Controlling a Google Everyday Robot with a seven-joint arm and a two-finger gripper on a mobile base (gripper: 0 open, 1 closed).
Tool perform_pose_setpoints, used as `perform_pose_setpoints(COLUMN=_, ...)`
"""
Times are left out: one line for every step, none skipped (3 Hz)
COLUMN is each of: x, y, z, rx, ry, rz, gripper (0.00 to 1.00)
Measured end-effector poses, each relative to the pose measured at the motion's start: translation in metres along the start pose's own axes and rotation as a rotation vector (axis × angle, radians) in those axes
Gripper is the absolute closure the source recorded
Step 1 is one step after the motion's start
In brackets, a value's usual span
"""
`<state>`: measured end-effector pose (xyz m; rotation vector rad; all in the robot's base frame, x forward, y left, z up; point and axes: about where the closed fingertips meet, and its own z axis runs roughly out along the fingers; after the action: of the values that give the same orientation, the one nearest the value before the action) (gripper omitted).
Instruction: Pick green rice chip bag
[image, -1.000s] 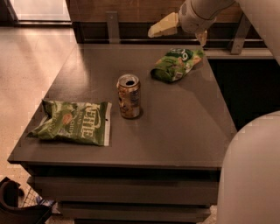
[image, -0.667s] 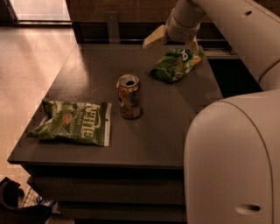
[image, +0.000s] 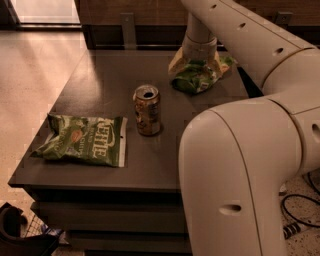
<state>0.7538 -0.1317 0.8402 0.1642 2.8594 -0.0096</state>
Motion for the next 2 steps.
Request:
perform_pose_setpoints(x=0.0009, y=-0.0014, z=0.004, rx=0.01, ry=0.007, rz=0.005, gripper=0.38)
perform_pose_setpoints(x=0.0011, y=-0.0011, z=0.0069, rx=0.012, ry=0.009, rz=0.004, gripper=0.61)
